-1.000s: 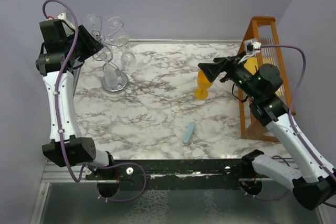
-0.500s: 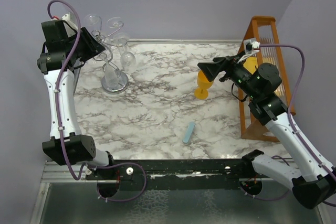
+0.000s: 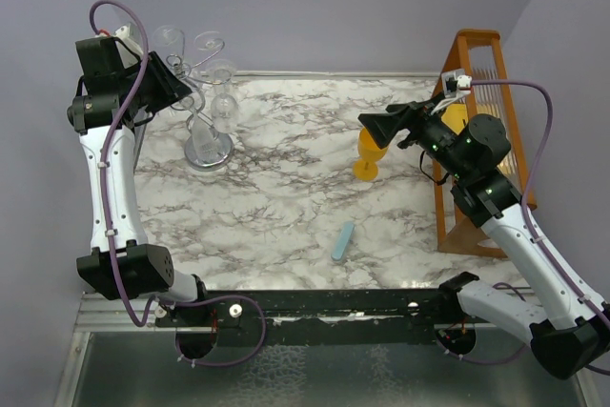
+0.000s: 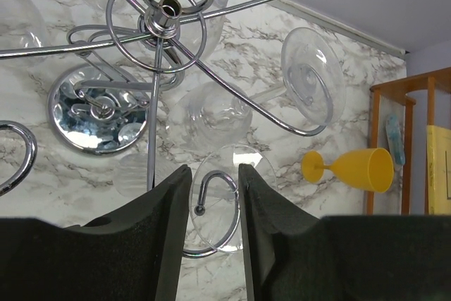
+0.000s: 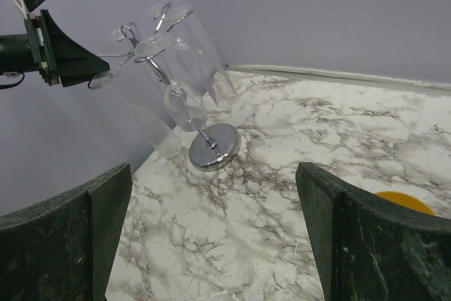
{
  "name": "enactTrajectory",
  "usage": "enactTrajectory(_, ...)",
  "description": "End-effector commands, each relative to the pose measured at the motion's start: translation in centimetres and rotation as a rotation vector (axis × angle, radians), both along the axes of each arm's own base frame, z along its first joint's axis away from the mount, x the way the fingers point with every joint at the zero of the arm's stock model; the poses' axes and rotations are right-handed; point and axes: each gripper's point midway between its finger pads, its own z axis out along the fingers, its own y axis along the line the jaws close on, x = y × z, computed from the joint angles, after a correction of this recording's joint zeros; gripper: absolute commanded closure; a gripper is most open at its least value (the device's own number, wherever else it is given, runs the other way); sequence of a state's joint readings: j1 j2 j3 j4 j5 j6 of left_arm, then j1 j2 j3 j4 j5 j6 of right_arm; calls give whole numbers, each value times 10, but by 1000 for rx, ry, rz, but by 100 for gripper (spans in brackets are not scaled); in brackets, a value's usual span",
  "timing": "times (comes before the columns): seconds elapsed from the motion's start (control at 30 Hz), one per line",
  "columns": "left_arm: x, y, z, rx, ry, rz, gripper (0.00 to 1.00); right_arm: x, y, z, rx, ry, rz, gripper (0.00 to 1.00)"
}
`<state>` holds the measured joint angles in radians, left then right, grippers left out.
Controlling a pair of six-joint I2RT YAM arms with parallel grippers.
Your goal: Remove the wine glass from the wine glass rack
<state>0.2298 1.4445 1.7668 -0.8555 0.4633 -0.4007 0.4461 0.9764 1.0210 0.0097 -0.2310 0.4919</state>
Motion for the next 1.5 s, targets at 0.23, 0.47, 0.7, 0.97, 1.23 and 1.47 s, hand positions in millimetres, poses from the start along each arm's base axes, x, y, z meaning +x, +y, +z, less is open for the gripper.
enactTrajectory(0.23,-2,3,9,4,-8,6,76,-2,3,9,7,-34,12,0)
enactTrajectory(0.47,0,2,16,-10,-25,17,84,-2,3,9,7,-30,12,0)
enactTrajectory(0.7,3,-1,20,-45,-36,23,95,-1,3,10,7,-28,11,0)
enactTrajectory(0.97,3,-4,29,-100,-70,39,100,-1,2,10,8,-27,6,0)
enactTrajectory(1.23,1,-13,39,-209,-106,32,100,0,1,8,4,-23,-2,0)
enactTrajectory(1.47,-9,-13,48,-229,-131,41,100,-1,1,8,5,-23,-1,0)
